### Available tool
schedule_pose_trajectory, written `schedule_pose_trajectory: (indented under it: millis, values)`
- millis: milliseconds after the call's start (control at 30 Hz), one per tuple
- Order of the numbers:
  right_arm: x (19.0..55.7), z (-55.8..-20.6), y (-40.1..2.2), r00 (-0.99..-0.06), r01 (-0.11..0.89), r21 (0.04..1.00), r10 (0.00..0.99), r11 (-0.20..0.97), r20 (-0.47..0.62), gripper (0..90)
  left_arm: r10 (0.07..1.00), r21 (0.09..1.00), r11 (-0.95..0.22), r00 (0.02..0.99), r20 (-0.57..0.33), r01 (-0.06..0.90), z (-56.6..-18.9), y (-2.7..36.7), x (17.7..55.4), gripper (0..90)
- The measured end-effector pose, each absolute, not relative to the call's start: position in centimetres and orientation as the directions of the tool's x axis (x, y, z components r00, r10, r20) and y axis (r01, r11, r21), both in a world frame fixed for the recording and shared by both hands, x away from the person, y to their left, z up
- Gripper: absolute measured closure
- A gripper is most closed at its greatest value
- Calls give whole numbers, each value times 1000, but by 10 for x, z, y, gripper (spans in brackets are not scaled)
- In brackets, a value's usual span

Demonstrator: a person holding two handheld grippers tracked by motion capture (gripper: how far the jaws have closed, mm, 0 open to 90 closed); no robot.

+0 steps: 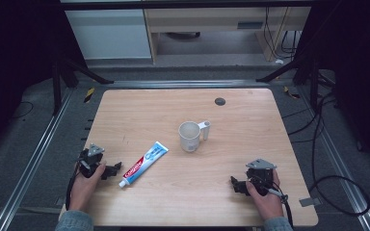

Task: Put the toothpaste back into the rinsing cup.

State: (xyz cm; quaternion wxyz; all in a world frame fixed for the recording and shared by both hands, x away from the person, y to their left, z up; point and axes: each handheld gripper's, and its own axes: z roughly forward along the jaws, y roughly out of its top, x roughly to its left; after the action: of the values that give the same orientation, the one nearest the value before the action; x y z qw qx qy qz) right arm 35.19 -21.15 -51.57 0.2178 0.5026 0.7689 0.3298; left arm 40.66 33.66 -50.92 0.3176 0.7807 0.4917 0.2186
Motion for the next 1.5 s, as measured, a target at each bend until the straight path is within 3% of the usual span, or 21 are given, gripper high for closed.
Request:
schedule_pose_trajectory:
  millis: [167, 500, 667, 933, 1367, 1500]
  values:
    - [352, -516, -211, -400, 629, 726, 916, 277, -3, 5, 896, 740, -327, 441, 47, 587, -504, 333, 401, 59]
    - [352, -516, -211, -400, 630, 726, 916, 277, -3, 5, 913, 782, -265, 408, 15, 564, -474, 330, 376, 49]
    - [352, -516, -211, -398, 631, 725, 917, 275, -2, 5, 891, 772, -168, 429, -147, 613, -461, 328, 370, 40]
    - [352, -516, -212, -404, 629, 726, 915, 278, -1, 4, 886, 683, -335, 464, -7, 650, -436, 307, 373, 50]
    - [354, -516, -212, -408, 626, 727, 913, 283, -4, 5, 849, 632, -450, 522, 84, 631, -416, 279, 374, 72]
    - [354, -516, -212, -407, 626, 727, 913, 282, -4, 5, 836, 623, -462, 544, 68, 632, -407, 267, 379, 74]
